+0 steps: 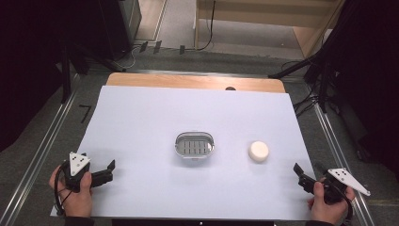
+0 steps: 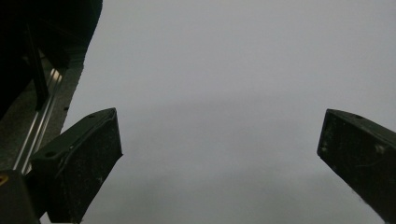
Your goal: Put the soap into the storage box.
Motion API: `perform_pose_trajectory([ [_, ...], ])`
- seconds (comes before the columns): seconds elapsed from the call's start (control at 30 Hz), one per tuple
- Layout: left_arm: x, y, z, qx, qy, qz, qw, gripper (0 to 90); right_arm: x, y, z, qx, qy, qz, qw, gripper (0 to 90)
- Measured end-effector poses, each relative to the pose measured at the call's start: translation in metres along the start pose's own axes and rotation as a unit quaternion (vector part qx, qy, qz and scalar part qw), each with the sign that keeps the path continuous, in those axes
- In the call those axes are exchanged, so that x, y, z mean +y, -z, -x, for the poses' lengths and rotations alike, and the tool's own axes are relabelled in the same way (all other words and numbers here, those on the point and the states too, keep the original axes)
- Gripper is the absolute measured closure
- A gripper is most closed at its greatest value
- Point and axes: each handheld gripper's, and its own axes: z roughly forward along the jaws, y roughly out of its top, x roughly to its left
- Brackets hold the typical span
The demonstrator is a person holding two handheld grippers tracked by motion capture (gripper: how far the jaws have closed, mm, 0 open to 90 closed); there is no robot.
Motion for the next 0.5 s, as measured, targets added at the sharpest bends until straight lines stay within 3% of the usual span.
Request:
perform_pose_trajectory([
  [0.13, -0.0008, 0.0017, -0.0001, -0.002, 0.000, 0.008, 1.0000, 0.2, 0.0002, 0.0003, 0.0013, 0.005, -0.006, 0.002, 1.0000, 15.6],
  [0.3, -0.0013, 0.0025, 0.0001, -0.003, 0.001, 0.014, 0.9999, 0.2, 0.0004, 0.0014, 0.0004, 0.002, -0.002, 0.007, 1.0000, 24.0],
  [0.5, -0.0012, 0.0022, 0.0001, -0.002, 0.001, 0.013, 0.9999, 0.2, 0.0021, -0.0016, -0.0010, 0.014, 0.006, -0.001, 0.9999, 24.1],
])
